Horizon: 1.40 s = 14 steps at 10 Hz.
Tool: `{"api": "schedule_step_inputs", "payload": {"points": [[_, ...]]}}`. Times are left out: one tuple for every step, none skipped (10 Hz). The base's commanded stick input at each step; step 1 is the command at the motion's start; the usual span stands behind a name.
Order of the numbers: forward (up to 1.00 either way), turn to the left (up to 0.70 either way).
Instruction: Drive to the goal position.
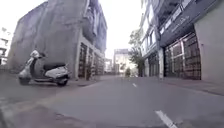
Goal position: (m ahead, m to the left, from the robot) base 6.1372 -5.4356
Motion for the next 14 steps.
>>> {"api": "schedule_step_inputs", "payload": {"points": [[1.00, -0.20], [1.00, -0.39], [1.00, -0.40], [1.00, -0.27], [1.00, 0.00], [1.00, 0.00], [1.00, 0.00], [1.00, 0.00], [1.00, 0.00], [1.00, 0.00], [1.00, 0.00], [1.00, -0.34], [1.00, -0.40], [1.00, -0.38]]}}
